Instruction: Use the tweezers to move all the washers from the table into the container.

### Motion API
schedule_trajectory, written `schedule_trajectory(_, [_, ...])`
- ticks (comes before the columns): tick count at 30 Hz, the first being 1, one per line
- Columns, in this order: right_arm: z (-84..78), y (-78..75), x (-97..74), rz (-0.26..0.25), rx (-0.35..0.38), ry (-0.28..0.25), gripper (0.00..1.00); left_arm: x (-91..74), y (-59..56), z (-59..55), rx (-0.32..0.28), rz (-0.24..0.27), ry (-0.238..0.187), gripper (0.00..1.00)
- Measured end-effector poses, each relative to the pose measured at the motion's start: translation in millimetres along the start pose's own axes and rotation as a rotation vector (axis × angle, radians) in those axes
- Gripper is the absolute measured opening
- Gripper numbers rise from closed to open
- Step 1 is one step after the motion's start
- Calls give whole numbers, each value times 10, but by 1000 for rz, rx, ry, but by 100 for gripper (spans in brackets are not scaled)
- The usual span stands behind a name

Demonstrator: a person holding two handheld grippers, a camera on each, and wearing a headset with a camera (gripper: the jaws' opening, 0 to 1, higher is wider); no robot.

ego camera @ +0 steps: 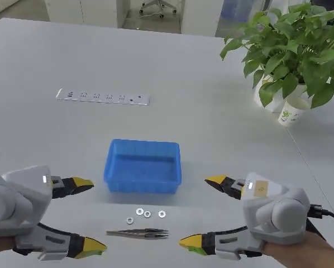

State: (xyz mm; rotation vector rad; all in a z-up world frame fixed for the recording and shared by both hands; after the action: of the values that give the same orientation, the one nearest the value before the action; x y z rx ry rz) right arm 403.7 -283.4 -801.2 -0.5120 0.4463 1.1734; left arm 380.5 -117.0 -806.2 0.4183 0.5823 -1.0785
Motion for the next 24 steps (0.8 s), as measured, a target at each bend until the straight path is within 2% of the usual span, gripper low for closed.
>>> schedule_trajectory(11, [-93, 106, 157, 88, -87, 63, 60, 176, -38, -129, 65, -79, 92, 55])
schedule_trajectory(14, [-111, 129, 205, 109, -100, 75, 56, 236, -29, -177, 80, -102, 112, 52])
schedule_trajectory(24, [-114, 222, 388, 188, -127, 91, 41, 380, -27, -279, 122, -137, 195, 37])
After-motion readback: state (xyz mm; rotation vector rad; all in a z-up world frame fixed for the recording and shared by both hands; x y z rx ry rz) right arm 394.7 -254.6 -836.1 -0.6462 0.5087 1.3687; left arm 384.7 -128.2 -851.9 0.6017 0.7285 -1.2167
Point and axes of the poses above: the centre of the closed fingertips' face, and the gripper's own axes: x roughly forward along the fingers, y roughly to its left, z roughly out of its top, the point moved 2 cm from there along -x, roughly backward along the fingers, and after that the axes turned 1 degree about -x, right-handed, at the moved point
